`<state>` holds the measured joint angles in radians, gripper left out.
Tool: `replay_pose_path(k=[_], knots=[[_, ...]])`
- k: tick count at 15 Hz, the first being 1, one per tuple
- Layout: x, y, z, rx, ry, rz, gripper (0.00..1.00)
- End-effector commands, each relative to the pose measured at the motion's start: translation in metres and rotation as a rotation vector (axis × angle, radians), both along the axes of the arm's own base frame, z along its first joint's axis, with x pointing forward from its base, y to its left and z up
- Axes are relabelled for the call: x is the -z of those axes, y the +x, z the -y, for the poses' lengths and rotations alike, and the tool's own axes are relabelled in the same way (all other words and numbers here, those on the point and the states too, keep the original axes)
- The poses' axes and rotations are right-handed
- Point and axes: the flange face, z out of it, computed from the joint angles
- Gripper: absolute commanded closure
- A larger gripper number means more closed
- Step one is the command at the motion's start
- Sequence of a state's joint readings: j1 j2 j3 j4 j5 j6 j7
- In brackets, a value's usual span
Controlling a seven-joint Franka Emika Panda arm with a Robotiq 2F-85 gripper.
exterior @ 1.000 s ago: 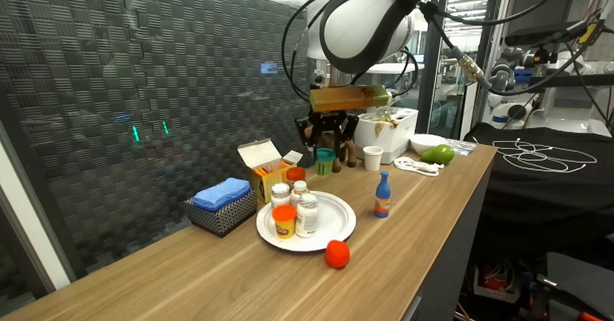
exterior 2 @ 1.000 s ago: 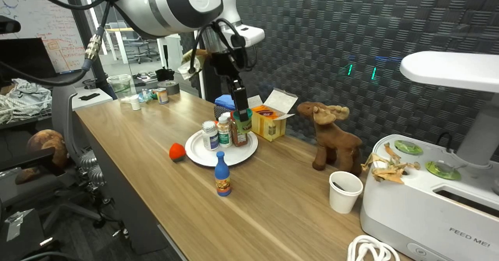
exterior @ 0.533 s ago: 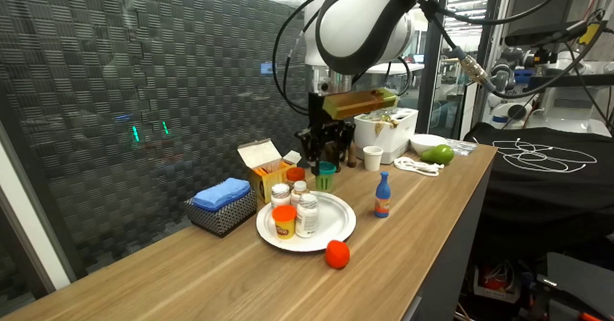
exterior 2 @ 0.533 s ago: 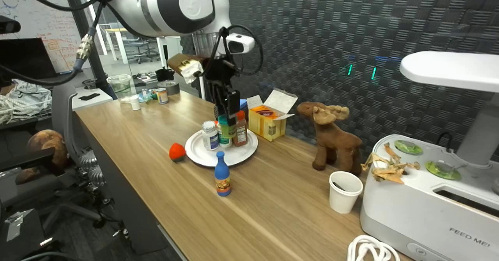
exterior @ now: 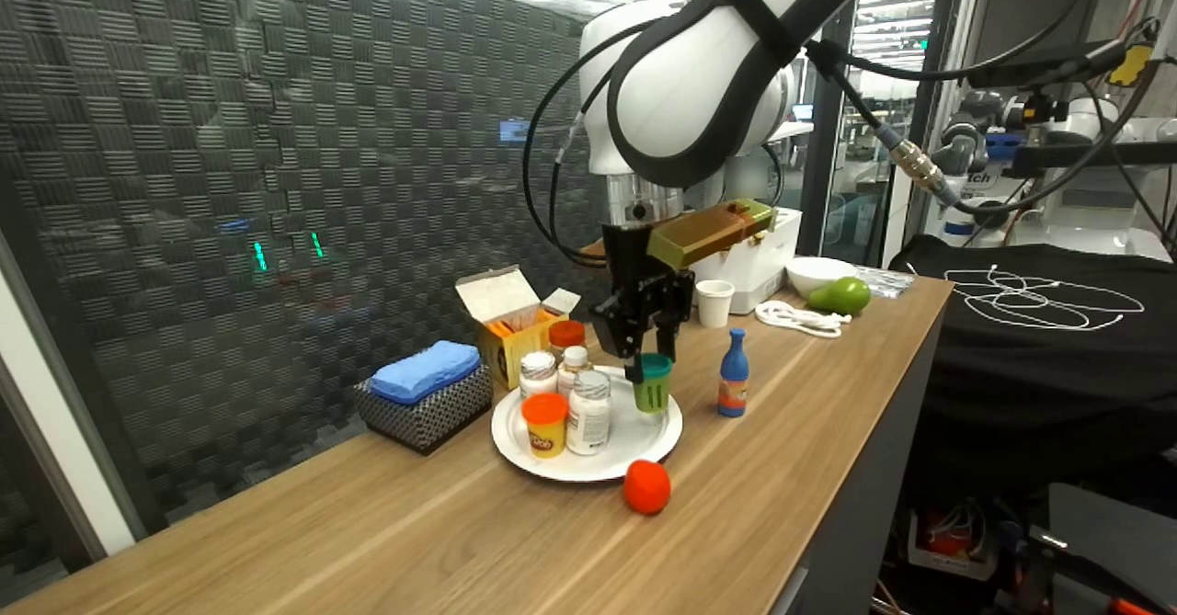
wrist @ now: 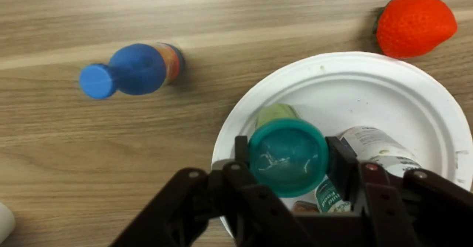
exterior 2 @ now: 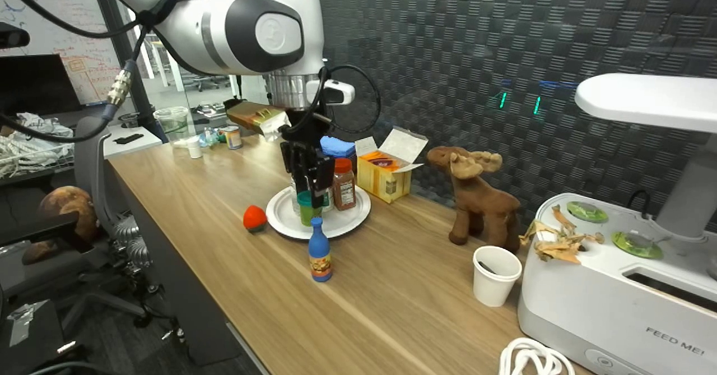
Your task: Place the bottles and orange plush toy on the white plate
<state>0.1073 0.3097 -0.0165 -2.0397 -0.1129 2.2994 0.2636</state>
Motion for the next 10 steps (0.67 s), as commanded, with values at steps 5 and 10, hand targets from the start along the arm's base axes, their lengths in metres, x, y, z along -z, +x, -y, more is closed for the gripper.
replay_pose_path(k=[5, 10], knots=[[0.005, 0.021, 0.019, 0.093, 0.009, 0.033, 0.71], [0.007, 0.037, 0.01, 0.131, 0.062, 0.053, 0.71]])
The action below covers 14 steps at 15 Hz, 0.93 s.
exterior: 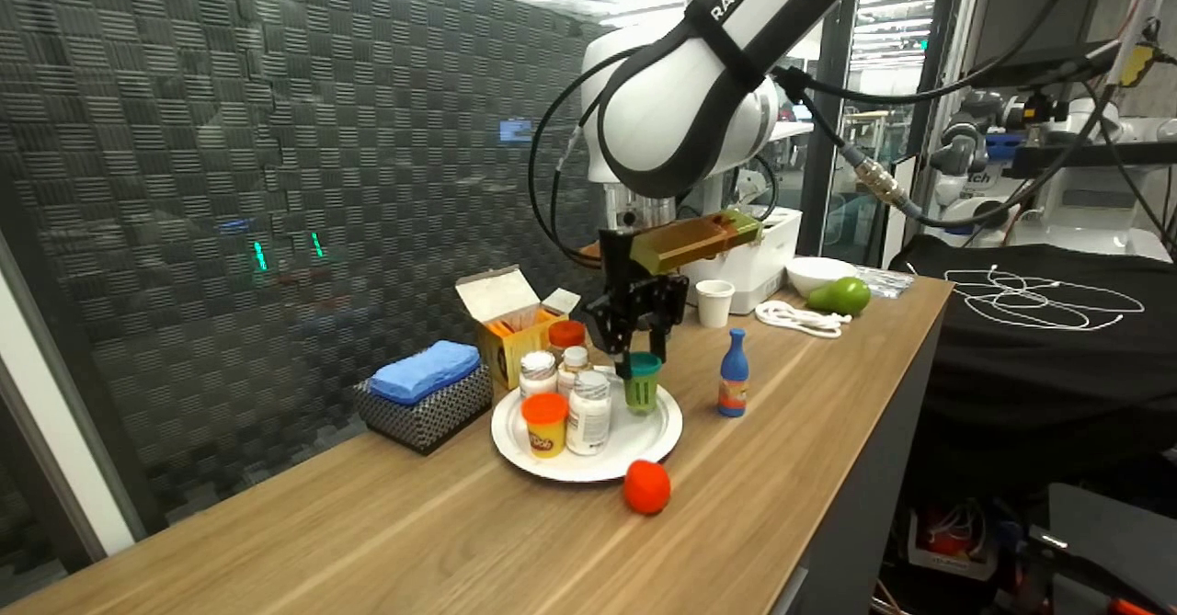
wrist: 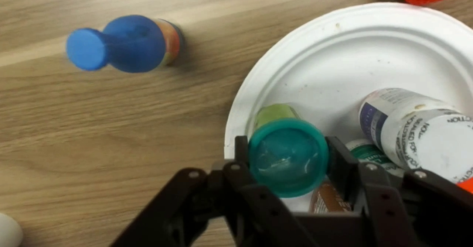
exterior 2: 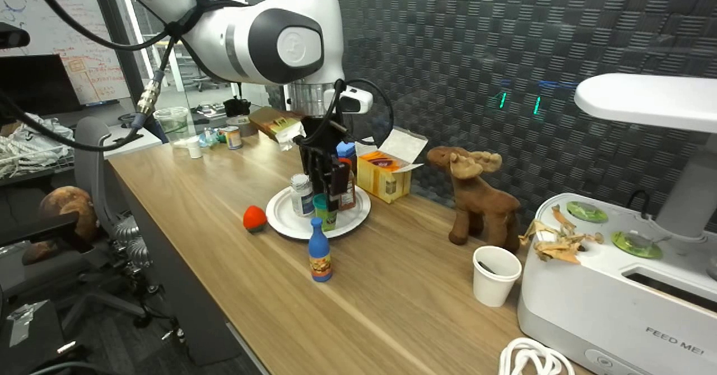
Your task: Place the bottles and orange plush toy on the white plate
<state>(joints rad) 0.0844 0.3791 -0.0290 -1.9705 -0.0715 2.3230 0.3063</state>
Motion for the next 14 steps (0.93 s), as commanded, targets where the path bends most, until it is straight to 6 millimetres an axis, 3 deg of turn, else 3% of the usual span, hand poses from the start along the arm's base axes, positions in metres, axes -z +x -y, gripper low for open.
replay_pose_path(k=[1, 12, 13, 14], knots=[[-0.002, 0.017, -0.01, 0.027, 0.038, 0.033, 0.71], [0.001, 0.03, -0.007, -0.001, -0.035, 0.089, 0.71], [0.002, 0.03, -0.008, -0.015, -0.034, 0.09, 0.4], [0.002, 0.03, -0.009, -0.021, -0.04, 0.092, 0.2]])
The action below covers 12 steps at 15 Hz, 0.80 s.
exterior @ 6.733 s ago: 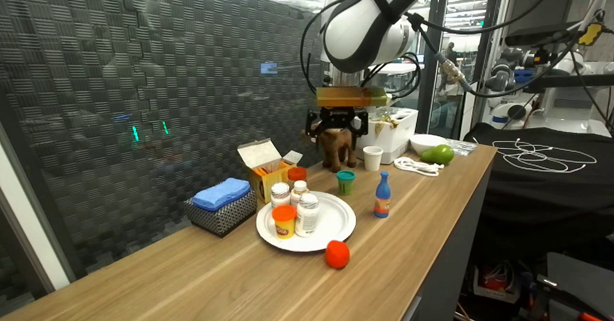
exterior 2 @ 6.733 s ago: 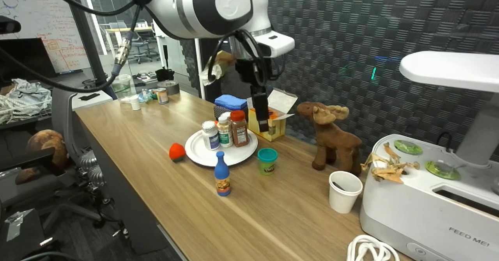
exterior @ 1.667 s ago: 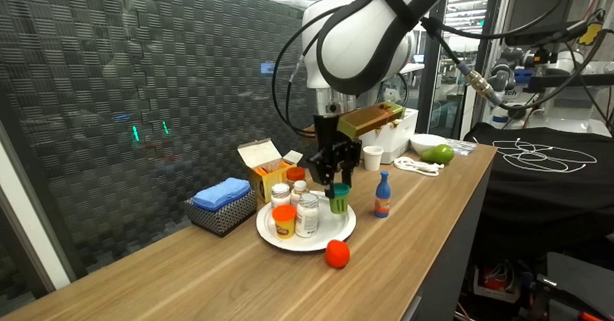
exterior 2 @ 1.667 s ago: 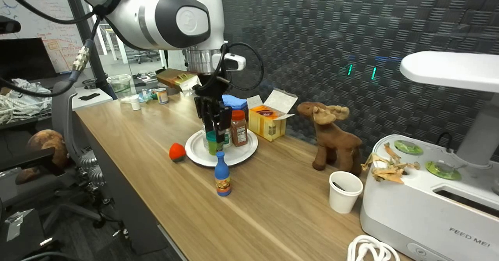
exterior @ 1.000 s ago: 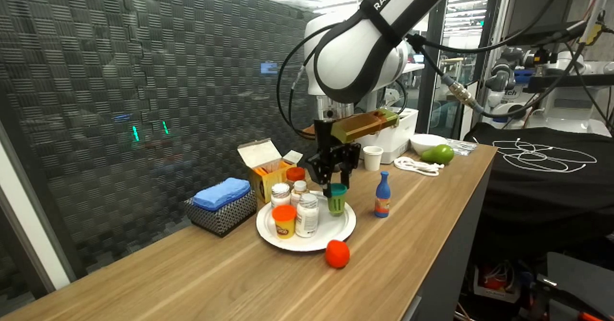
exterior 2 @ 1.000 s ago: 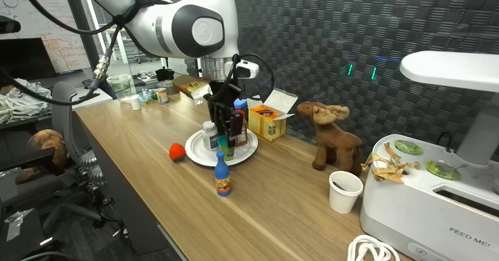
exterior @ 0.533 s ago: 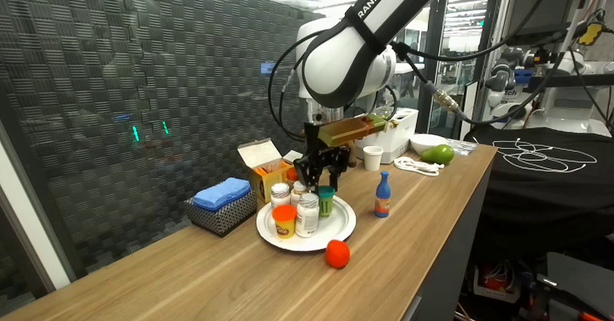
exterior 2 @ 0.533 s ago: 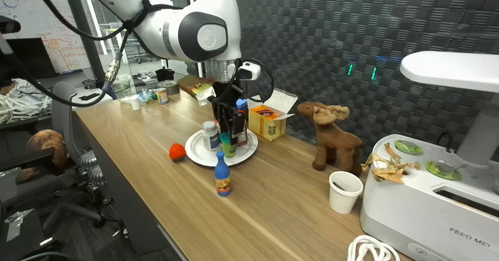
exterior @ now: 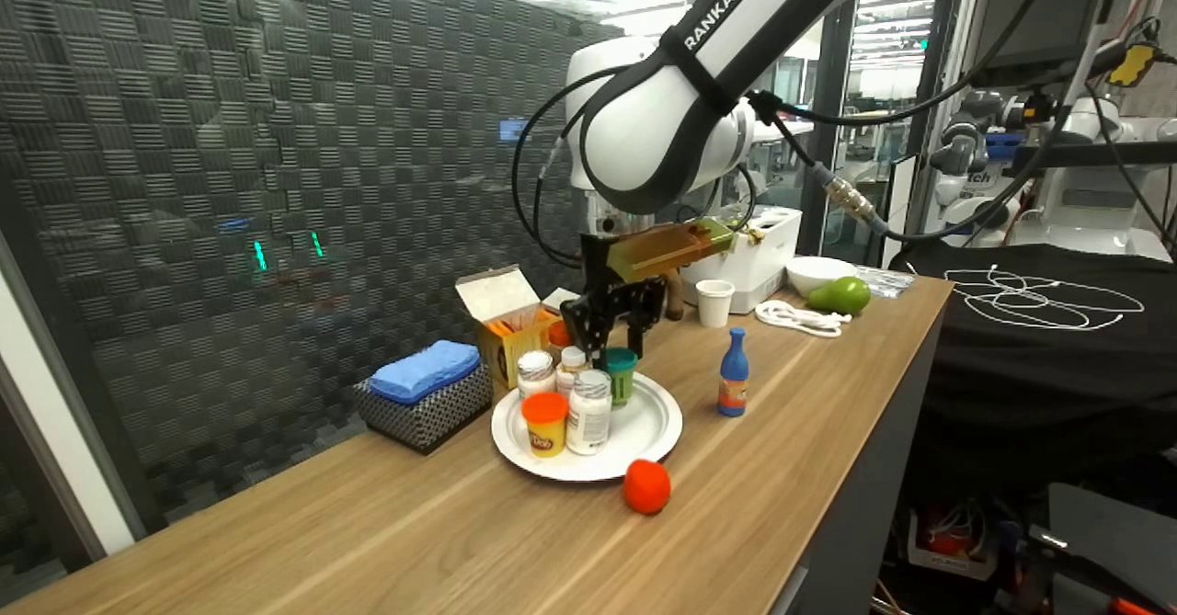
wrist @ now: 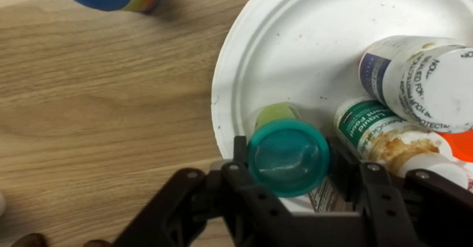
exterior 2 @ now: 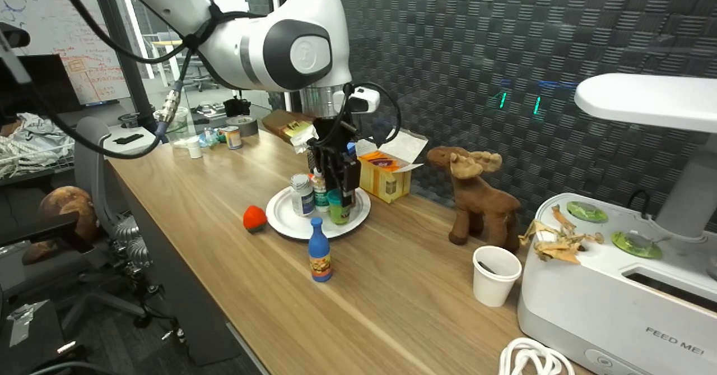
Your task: Place the bottles and orange plush toy on the white plate
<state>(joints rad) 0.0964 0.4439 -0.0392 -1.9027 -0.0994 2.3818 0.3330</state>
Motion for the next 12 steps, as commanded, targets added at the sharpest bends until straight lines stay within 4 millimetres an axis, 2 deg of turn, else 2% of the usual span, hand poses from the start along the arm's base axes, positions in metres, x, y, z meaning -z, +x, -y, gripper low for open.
replay_pose_path(k=[1, 3, 8, 12], knots=[[-0.006, 0.006, -0.007, -0.026, -0.023, 0.029, 0.14], [-0.008, 0.005, -0.009, -0.033, -0.025, 0.036, 0.01], [-0.027, 0.002, -0.008, -0.018, -0.023, 0.066, 0.0], [-0.061, -0.003, -0.007, 0.007, -0.014, 0.114, 0.0]])
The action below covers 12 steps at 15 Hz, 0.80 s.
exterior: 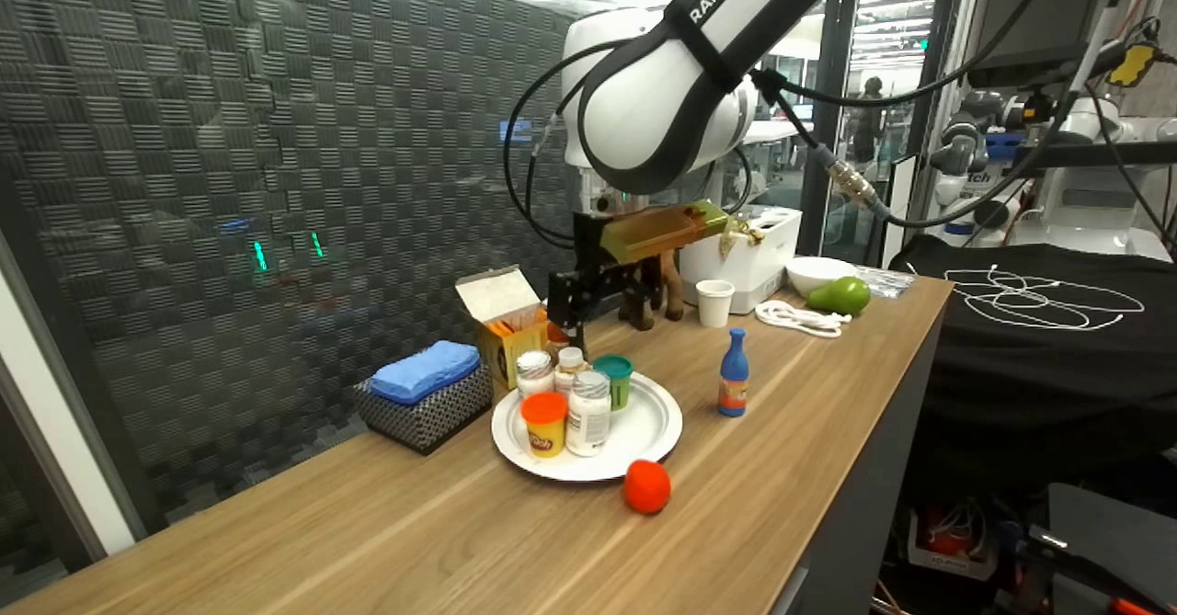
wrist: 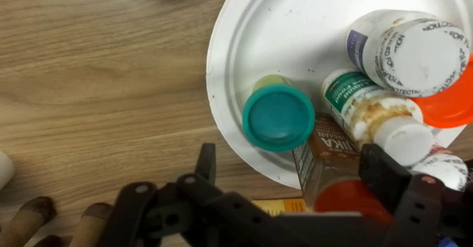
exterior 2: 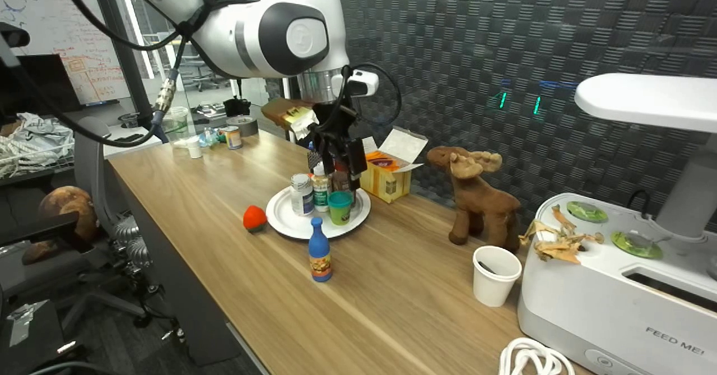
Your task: Place the bottles and orange plush toy on the white plate
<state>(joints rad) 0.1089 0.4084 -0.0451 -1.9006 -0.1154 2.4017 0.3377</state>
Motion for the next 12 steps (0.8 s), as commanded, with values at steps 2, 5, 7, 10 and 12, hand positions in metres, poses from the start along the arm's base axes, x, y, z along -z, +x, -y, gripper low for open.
replay_pose_path(k=[2, 5, 7, 10, 12], knots=[[-0.059, -0.012, -0.005, 0.034, 0.006, 0.083, 0.0], [-0.09, -0.027, -0.014, 0.049, 0.014, 0.126, 0.0], [-0.107, -0.045, -0.023, 0.063, 0.028, 0.134, 0.0], [-0.111, -0.074, -0.046, 0.066, 0.025, 0.099, 0.0], [-0.099, -0.092, -0.065, 0.042, 0.022, 0.051, 0.0]])
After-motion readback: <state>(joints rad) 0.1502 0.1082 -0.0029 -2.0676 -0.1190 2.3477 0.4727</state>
